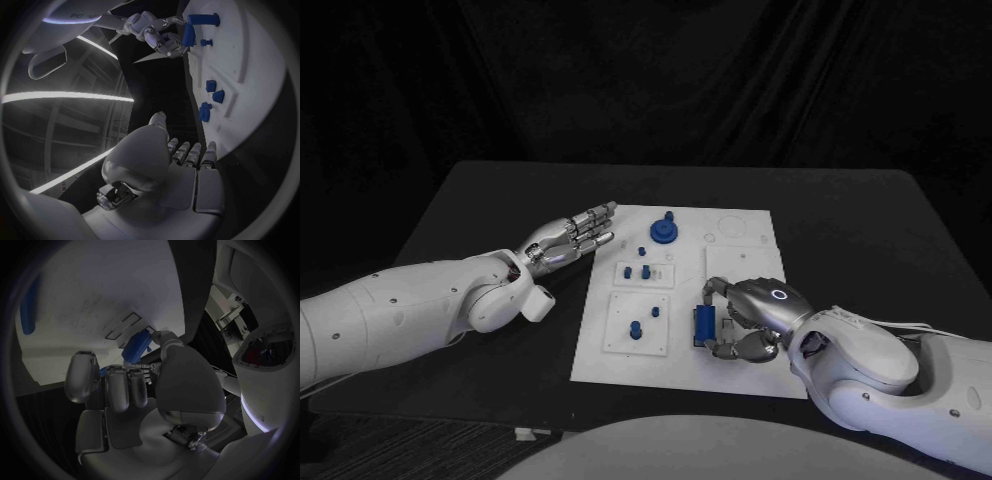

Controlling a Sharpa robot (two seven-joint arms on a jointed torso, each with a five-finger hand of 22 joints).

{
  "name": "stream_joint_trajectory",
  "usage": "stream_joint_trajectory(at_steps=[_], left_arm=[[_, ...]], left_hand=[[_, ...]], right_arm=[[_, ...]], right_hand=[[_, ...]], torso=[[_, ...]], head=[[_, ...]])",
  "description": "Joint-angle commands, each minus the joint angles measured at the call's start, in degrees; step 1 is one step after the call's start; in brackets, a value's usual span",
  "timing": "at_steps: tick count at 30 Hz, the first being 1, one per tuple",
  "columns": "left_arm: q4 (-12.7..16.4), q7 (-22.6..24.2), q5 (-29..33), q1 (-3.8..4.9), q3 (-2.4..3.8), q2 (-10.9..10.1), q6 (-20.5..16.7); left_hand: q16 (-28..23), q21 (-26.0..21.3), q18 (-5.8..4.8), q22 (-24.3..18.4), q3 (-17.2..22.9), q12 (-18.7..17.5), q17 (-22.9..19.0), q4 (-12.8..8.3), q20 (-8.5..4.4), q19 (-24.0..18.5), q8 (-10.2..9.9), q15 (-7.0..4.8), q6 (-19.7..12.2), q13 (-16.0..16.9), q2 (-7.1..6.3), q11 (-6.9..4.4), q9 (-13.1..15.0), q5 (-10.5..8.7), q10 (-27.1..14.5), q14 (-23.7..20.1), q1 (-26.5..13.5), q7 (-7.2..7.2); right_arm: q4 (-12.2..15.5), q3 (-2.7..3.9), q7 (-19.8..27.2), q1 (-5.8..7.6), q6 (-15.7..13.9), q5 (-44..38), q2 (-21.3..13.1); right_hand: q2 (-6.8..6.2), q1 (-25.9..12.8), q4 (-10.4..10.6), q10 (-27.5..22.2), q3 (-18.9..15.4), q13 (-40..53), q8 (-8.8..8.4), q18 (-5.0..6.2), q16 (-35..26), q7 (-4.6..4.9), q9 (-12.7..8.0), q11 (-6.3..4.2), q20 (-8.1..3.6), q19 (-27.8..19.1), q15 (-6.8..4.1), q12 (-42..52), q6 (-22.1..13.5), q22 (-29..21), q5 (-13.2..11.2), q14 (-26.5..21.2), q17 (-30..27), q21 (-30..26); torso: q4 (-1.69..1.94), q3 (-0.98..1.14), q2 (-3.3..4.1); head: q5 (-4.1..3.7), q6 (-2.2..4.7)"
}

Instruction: Assemble the parts on the task board

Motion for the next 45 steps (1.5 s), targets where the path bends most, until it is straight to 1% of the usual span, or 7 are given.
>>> stream_joint_trajectory(at_steps=[1, 6, 18, 24, 27, 30, 45], left_arm=[[0.08, 0.52, 0.09, -0.09, 0.05, 0.00, 0.58], [0.04, 0.47, 0.09, -0.11, 0.05, -0.02, 0.60], [-0.07, 0.27, 0.09, -0.17, 0.05, 0.03, 0.79], [-0.16, 0.12, 0.09, -0.20, 0.05, 0.06, 0.94], [-0.19, 0.05, 0.09, -0.21, 0.05, 0.08, 1.02], [-0.20, -0.03, 0.09, -0.22, 0.05, 0.09, 1.10], [-0.30, -0.40, 0.09, -0.27, 0.05, 0.17, 1.46]], left_hand=[[-0.21, 0.15, 0.24, 0.09, 0.08, 0.35, -0.08, -0.19, 0.44, 0.08, 0.36, 0.44, 0.08, 0.05, 0.00, 0.35, 0.08, 0.16, -0.11, -0.03, 0.60, 0.37], [-0.21, 0.16, 0.23, 0.10, 0.12, 0.37, -0.08, -0.16, 0.48, 0.09, 0.36, 0.47, 0.08, 0.06, 0.09, 0.43, 0.08, 0.15, -0.09, -0.03, 0.59, 0.38], [-0.21, 0.16, 0.23, 0.10, 0.18, 0.39, -0.08, -0.15, 0.53, 0.09, 0.36, 0.50, 0.06, 0.07, 0.19, 0.55, 0.08, 0.18, -0.07, -0.03, 0.61, 0.38], [-0.21, 0.18, 0.23, 0.13, 0.27, 0.42, -0.08, -0.17, 0.58, 0.11, 0.35, 0.54, 0.05, 0.08, 0.30, 0.68, 0.08, 0.23, -0.04, -0.03, 0.67, 0.38], [-0.21, 0.18, 0.23, 0.13, 0.27, 0.42, -0.08, -0.17, 0.58, 0.11, 0.35, 0.54, 0.05, 0.08, 0.30, 0.68, 0.08, 0.23, -0.04, -0.03, 0.67, 0.38], [-0.21, 0.19, 0.24, 0.14, 0.30, 0.43, -0.08, -0.17, 0.60, 0.12, 0.36, 0.56, 0.07, 0.09, 0.33, 0.72, 0.08, 0.23, -0.03, -0.03, 0.68, 0.39], [-0.21, 0.24, 0.22, 0.18, 0.39, 0.54, -0.08, -0.07, 0.83, 0.17, 0.37, 0.86, 0.12, 0.13, 0.48, 1.02, 0.09, 0.14, 0.08, -0.03, 0.67, 0.49]], right_arm=[[0.53, 0.01, 0.15, -0.15, -1.72, -0.46, -0.34], [0.99, 0.01, 0.20, -0.15, -1.74, -0.46, -0.74], [2.04, 0.01, -0.05, -0.25, -0.93, -0.46, -1.23], [1.98, 0.01, -0.45, -0.32, 0.41, -0.46, -1.13], [1.80, 0.01, -0.78, -0.34, 1.42, -0.46, -1.08], [1.70, 0.01, -1.10, -0.35, 2.28, -0.46, -1.03], [1.63, 0.01, -1.97, -0.37, 4.76, -0.46, -1.00]], right_hand=[[0.59, -1.49, 2.02, 5.96, 2.71, 15.07, -0.67, 0.49, -0.01, -0.31, -1.06, -0.03, 0.11, 0.32, 0.00, 0.15, 1.34, 9.72, 0.47, 4.66, 8.26, 0.31], [0.45, -1.95, 1.98, 5.96, 3.25, 15.07, -1.19, 0.46, -0.06, -0.28, -2.33, 0.03, 0.15, 0.38, 0.05, 0.15, 2.08, 9.77, 0.53, 4.64, 8.17, 0.47], [0.33, -2.40, 1.99, 5.96, 3.71, 15.07, -1.86, 0.45, -0.09, -0.20, -3.68, 0.11, 0.20, 0.40, 0.10, 0.15, 2.57, 9.78, 0.31, 4.62, 8.11, 0.52], [0.20, -2.66, 1.91, 5.96, 4.29, 15.07, -3.07, 0.46, -0.11, -0.02, -5.46, 0.23, 0.29, 0.39, 0.20, 0.15, 2.51, 9.76, 0.11, 4.61, 8.07, 0.50], [-0.01, -2.80, 1.88, 5.96, 4.68, 15.07, -4.56, 0.49, -0.09, 0.24, -7.48, 0.40, 0.40, 0.30, 0.33, 0.15, 2.10, 9.70, -0.31, 4.62, 8.09, 0.30], [-0.16, -2.84, 1.88, 5.96, 4.87, 15.07, -7.01, 0.54, -0.17, 0.67, -10.66, 0.71, 0.60, 0.16, 0.59, 0.15, 1.22, 9.62, -1.03, 4.58, 7.95, 0.01], [0.03, -2.64, 1.99, 5.96, 3.93, 15.07, -12.03, 0.77, -0.66, 1.61, -18.16, 1.36, 1.15, -0.29, 1.15, 0.15, 0.26, 9.30, -1.83, 4.38, 7.08, -1.20]], torso=[[0.01, -0.01, -0.01], [-0.03, 0.00, 0.00], [-0.03, 0.01, -0.02], [-0.03, 0.01, 0.02], [-0.01, 0.01, 0.00], [0.01, -0.01, -0.04], [0.01, -0.01, 0.00]], head=[[-0.02, -0.01], [-0.09, -0.01], [-0.02, -0.01], [0.00, -0.01], [0.02, -0.01], [0.06, -0.01], [0.14, -0.01]])
